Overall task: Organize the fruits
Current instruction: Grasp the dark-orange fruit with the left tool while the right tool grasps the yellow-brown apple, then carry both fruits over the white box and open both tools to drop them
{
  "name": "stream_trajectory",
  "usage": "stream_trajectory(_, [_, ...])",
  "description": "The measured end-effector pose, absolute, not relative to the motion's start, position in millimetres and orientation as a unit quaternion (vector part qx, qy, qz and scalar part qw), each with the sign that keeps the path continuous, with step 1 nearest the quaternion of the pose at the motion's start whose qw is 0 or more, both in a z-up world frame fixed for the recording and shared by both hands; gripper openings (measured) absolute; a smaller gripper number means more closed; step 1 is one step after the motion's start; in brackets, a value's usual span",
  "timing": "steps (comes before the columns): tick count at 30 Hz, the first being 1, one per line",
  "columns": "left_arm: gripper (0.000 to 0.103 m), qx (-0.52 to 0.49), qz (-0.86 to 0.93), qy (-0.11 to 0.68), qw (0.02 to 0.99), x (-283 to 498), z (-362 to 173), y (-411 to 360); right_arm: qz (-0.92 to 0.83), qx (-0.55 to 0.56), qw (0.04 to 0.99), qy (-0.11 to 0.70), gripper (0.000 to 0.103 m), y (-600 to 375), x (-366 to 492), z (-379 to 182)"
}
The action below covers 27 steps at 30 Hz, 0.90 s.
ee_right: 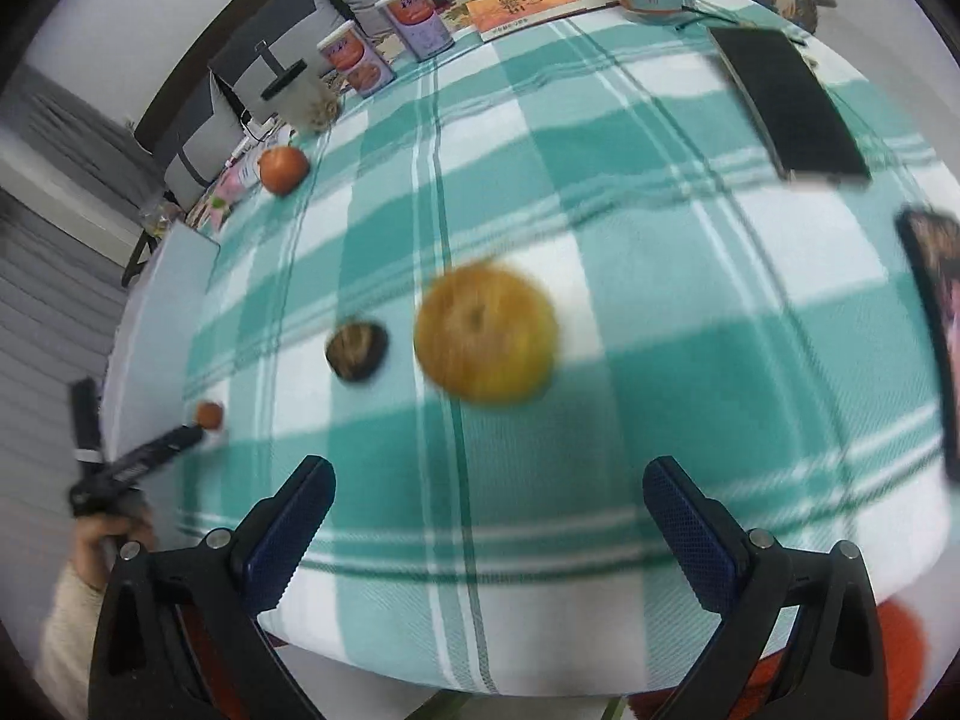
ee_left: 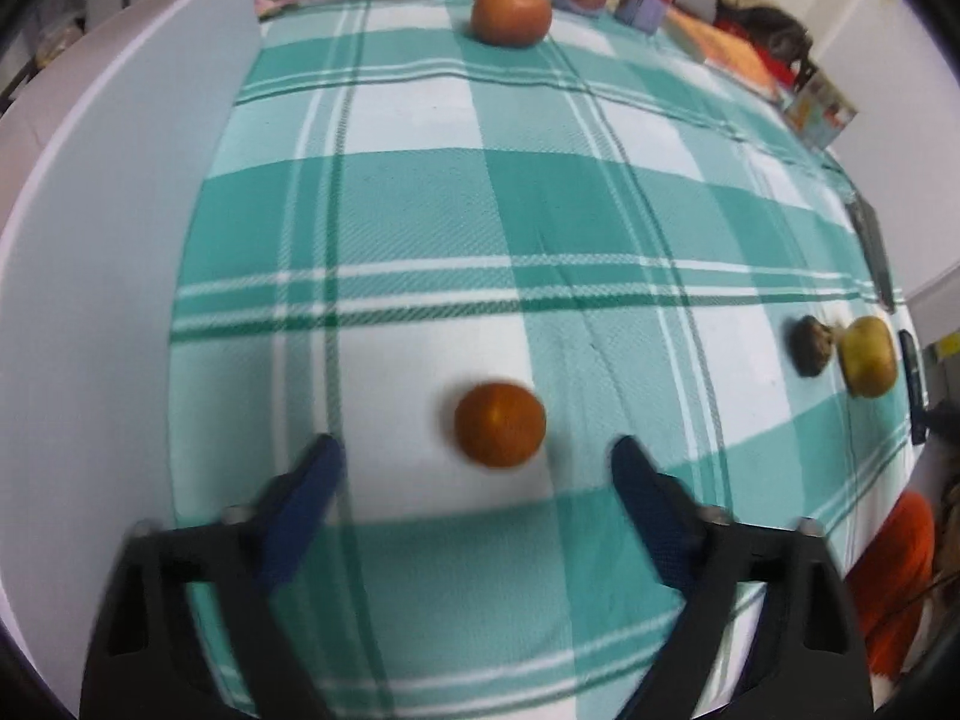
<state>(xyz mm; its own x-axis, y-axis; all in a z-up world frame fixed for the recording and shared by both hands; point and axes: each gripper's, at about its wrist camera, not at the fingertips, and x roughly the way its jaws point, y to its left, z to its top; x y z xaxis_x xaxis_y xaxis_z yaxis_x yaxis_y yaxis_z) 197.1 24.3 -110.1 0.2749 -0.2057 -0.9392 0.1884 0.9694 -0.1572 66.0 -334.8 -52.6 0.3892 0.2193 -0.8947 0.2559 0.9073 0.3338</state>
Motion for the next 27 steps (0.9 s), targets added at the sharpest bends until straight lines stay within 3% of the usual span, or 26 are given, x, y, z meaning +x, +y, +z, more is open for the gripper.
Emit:
stream_trajectory(1, [0.062,-0.008,-0.124,0.597,0.792,203.0,-111.8,22.1,-0.013,0.213,0.800,0.561,0.103,-339.5,76.1,-46.7])
stream_trajectory(5, [0.050,-0.004,-0.106,0.619,0.778,216.2,-118.9,15.7,-0.007,0.210,0.778,0.592,0.102,-344.2,105.7,-42.2])
stream_trajectory(6, [0.034,0.004,-0.096,0.620,0.779,217.0,-118.6,14.8,-0.007,0.205,0.775,0.597,0.102,-344.4,111.2,-42.8])
stream_trajectory(7, [0.030,0.004,-0.095,0.621,0.778,217.5,-117.9,15.0,-0.008,0.193,0.772,0.606,0.101,-342.4,118.2,-43.5])
stream_trajectory(16, [0.029,-0.016,-0.090,0.620,0.779,213.1,-117.0,21.4,-0.014,0.003,0.743,0.669,0.092,-283.7,160.2,-75.1])
stream_trajectory(20, [0.029,-0.019,-0.088,0.616,0.783,206.5,-115.3,23.8,-0.030,0.006,0.714,0.700,0.066,-286.4,165.7,-100.7])
stream_trajectory(27, [0.028,-0.070,-0.122,0.586,0.798,188.6,-82.9,32.9,-0.005,0.065,0.746,0.663,0.066,-297.4,155.2,-65.3])
